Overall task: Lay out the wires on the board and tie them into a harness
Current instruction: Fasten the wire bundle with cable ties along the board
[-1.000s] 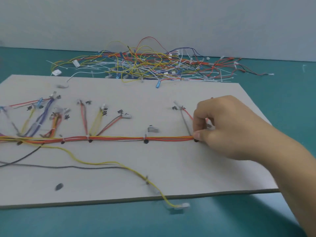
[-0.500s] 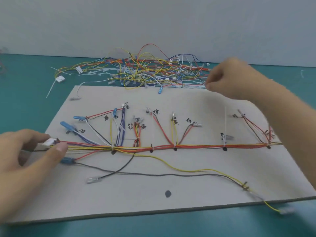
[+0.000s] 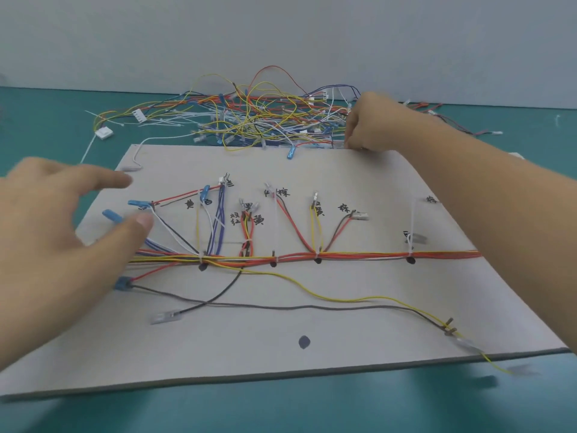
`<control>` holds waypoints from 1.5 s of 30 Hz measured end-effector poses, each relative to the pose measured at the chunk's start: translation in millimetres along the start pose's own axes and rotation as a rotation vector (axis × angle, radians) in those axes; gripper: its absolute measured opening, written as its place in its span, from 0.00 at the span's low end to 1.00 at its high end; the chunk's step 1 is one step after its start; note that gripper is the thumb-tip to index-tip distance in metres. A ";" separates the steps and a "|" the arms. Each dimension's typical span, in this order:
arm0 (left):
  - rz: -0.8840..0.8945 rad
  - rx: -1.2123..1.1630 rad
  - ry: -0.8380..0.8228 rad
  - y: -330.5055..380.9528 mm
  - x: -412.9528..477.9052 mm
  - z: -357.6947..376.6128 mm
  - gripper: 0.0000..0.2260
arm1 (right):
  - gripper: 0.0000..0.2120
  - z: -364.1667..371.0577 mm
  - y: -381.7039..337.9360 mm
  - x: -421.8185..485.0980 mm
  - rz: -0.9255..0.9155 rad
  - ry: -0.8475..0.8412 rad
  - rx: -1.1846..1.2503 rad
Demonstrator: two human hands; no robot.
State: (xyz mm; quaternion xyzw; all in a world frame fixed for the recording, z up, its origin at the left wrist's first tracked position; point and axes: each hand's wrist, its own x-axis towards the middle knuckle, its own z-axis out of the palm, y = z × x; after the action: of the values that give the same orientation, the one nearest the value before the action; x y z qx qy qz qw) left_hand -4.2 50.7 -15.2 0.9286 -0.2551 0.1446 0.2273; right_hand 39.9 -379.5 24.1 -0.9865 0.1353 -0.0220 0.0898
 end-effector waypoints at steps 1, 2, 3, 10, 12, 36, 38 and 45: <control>0.024 0.010 -0.005 10.6 1.6 1.4 0.18 | 0.07 0.8 -2.5 1.0 -0.025 -0.002 -0.027; 0.001 -0.014 -0.015 20.5 3.6 2.6 0.16 | 0.07 1.0 -3.9 1.1 -0.044 -0.006 -0.042; -0.029 -0.049 -0.034 29.9 6.2 1.5 0.16 | 0.07 0.3 -3.4 0.6 -0.053 -0.009 -0.046; 0.017 -0.349 -0.119 79.5 30.3 -1.9 0.12 | 0.02 -8.4 15.1 -11.9 -0.151 0.078 0.058; 0.021 -0.367 -0.161 86.2 36.2 1.2 0.05 | 0.02 -14.2 13.2 -16.2 -0.184 0.181 0.077; 0.188 -0.719 -0.126 144.2 1.3 4.1 0.04 | 0.07 -28.9 -63.6 -197.4 -0.376 -0.134 1.260; 0.192 -0.714 -0.120 143.8 -0.8 3.0 0.04 | 0.08 -28.4 -63.2 -199.2 -0.373 -0.142 1.287; 0.325 -0.399 -0.066 145.7 -3.2 5.8 0.02 | 0.12 -20.3 -62.2 -203.3 -0.307 -0.117 1.303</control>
State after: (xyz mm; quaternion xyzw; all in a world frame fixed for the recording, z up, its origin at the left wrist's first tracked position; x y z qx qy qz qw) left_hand -84.5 -62.5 29.4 0.8163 -0.4319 0.0957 0.3713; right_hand -140.9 -269.0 51.5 -0.7384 -0.0527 -0.0585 0.6698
